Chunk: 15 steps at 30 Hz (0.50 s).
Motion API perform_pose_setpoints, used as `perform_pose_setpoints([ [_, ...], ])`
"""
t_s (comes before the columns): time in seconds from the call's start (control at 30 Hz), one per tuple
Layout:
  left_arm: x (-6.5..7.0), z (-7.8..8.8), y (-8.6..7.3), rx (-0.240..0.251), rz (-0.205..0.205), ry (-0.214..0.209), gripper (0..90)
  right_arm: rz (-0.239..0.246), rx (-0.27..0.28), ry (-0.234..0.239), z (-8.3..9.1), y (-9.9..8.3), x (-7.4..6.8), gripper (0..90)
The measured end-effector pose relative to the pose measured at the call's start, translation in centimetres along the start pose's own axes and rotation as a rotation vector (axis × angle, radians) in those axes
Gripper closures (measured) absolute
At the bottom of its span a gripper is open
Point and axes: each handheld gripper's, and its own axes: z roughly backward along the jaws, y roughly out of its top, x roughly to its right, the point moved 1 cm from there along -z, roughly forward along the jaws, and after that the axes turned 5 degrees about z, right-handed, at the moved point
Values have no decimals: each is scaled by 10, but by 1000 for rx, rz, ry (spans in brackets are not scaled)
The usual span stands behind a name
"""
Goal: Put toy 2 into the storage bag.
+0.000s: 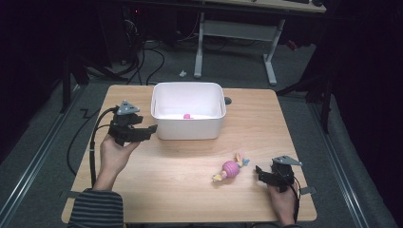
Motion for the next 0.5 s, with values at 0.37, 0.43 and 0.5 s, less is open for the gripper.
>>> perform_pose_setpoints([
  [0.37,-3,1,-30,-1,41,-3,359,0,0,0,0,0,0,234],
  [0.43,-4,0,-35,-3,51,-7,358,0,0,0,0,0,0,234],
  [0.5,-5,-1,-39,-2,58,-6,357,0,0,0,0,0,0,234],
])
